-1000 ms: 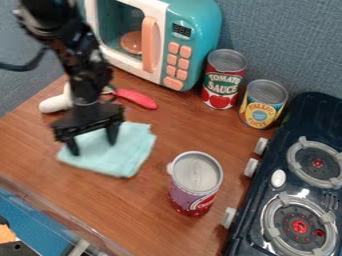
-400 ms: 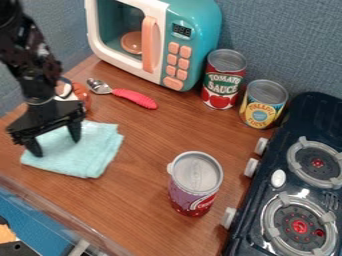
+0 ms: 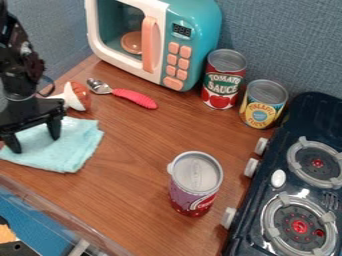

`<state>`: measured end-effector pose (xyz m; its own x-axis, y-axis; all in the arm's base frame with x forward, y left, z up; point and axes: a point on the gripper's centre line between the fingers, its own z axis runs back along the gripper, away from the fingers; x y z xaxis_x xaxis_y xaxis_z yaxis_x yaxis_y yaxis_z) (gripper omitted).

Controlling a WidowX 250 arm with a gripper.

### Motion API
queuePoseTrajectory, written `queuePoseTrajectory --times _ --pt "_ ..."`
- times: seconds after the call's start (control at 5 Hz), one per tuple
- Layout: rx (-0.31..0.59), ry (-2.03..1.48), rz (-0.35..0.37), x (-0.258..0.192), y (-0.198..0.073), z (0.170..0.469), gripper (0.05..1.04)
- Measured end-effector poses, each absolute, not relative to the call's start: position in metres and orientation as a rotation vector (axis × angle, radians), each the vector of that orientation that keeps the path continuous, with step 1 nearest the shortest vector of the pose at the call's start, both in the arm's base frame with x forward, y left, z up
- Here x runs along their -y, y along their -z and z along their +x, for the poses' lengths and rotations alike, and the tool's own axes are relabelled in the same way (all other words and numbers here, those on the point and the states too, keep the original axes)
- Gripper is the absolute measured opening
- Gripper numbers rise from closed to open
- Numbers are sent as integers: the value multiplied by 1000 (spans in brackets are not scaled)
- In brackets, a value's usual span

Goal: Move the blue cloth to the lower left side of the table

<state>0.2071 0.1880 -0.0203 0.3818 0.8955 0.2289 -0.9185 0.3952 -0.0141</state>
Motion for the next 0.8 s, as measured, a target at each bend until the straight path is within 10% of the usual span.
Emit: queuePoseTrajectory --times 0.8 --pt "249 -1099 150 -223 1 196 1000"
